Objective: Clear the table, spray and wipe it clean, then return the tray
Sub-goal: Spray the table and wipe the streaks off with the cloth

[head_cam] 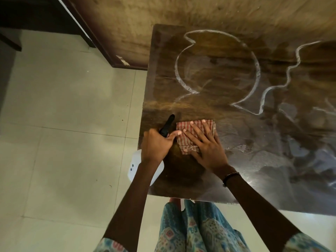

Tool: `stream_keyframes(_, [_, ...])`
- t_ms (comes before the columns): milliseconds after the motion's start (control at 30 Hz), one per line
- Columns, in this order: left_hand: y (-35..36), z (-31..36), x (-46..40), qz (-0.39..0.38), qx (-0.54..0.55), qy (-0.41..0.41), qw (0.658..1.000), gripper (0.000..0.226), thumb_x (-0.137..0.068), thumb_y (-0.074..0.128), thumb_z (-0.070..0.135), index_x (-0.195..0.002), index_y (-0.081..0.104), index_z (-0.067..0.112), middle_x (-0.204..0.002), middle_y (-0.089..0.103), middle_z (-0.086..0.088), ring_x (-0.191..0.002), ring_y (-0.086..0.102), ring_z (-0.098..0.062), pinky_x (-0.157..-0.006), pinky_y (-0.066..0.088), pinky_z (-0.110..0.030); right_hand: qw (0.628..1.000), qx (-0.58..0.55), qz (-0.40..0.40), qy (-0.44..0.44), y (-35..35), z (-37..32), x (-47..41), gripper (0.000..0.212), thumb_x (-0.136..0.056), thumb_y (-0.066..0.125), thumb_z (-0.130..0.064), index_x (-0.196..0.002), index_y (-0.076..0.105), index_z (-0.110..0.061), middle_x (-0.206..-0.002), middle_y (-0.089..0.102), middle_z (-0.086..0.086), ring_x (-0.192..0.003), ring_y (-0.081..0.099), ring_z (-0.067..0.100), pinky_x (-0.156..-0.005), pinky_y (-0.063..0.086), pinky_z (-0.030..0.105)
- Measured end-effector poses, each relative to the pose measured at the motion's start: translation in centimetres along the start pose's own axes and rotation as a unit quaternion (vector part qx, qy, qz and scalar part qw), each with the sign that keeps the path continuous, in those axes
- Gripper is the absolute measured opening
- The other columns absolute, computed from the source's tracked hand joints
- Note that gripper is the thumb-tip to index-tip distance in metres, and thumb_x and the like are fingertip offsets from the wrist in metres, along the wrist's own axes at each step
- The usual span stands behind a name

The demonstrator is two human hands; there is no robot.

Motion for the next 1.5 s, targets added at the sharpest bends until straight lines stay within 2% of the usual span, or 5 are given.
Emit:
stream_keyframes(667, [-3.8, -1.8, -1.6, 0.085, 0.012, 0.006, 0.996, 0.043, -0.071, 0.077, 0.044, -0.084, 0.067, 0.004, -0.069, 0.062, -0.004, -0.066, 0.059, -0.023, -0.056, 0.038, -0.018, 0.999, 0.007, 0.015, -0.038, -0.9, 1.7, -2.9, 0.067, -0.090, 0.036, -0.054, -0.151, 0.019, -0.032, -0.160, 0.015, 0.002, -0.147, 0.002, 0.030, -0.115, 0.020, 0.057])
stream_keyframes(933, [-5.5, -1.4, -2.6, 0.075, 0.083, 0.015, 0.994, 0.040, -0.070, 0.079, 0.042, -0.091, 0.071, 0.009, -0.063, 0.061, 0.004, -0.059, 0.054, -0.008, -0.071, 0.043, -0.026, 0.998, -0.027, 0.026, 0.059, -2.9, -1.1, -14.1, 0.069, -0.087, 0.026, -0.059, -0.150, 0.021, -0.033, -0.161, 0.012, 0.002, -0.147, 0.000, 0.037, -0.114, 0.003, 0.061])
stream_keyframes(1267, [-6.8, -0.6, -4.6, 0.067, 0.065, 0.064, 0.994, 0.047, -0.071, 0.077, 0.041, -0.100, 0.070, 0.004, -0.070, 0.066, -0.007, -0.059, 0.055, -0.012, -0.060, 0.037, -0.014, 0.987, 0.037, 0.021, -0.152, -0.8, -6.3, -9.0, 0.058, -0.094, 0.038, -0.047, -0.147, 0.032, -0.026, -0.156, 0.029, 0.007, -0.146, 0.016, 0.035, -0.117, 0.013, 0.058])
stream_keyframes(1400, [-6.8, -0.5, -5.4, 0.070, 0.077, 0.038, 0.994, 0.037, -0.070, 0.079, 0.041, -0.079, 0.068, 0.007, -0.064, 0.064, 0.001, -0.060, 0.058, -0.011, -0.062, 0.040, -0.016, 0.997, 0.025, 0.029, -0.072, -2.1, 0.6, -8.1, 0.061, -0.089, 0.038, -0.049, -0.148, 0.030, -0.033, -0.157, 0.027, 0.002, -0.146, 0.015, 0.032, -0.112, 0.026, 0.057])
stream_keyframes(1500, [-6.8, -0.4, -5.8, 0.063, 0.082, 0.050, 0.993, 0.040, -0.071, 0.077, 0.043, -0.091, 0.071, 0.009, -0.067, 0.064, -0.001, -0.061, 0.057, -0.011, -0.063, 0.040, -0.017, 0.999, 0.020, 0.031, -0.011, -3.3, 1.4, -11.7, 0.063, -0.089, 0.037, -0.048, -0.149, 0.027, -0.032, -0.159, 0.021, 0.002, -0.147, 0.008, 0.033, -0.114, 0.020, 0.059])
Point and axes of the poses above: each hand's wrist, its own x-axis away from the middle knuckle, its own y-axis out of the palm, z = x × y, the point moved 4 cm from there along -x, towards the middle knuckle
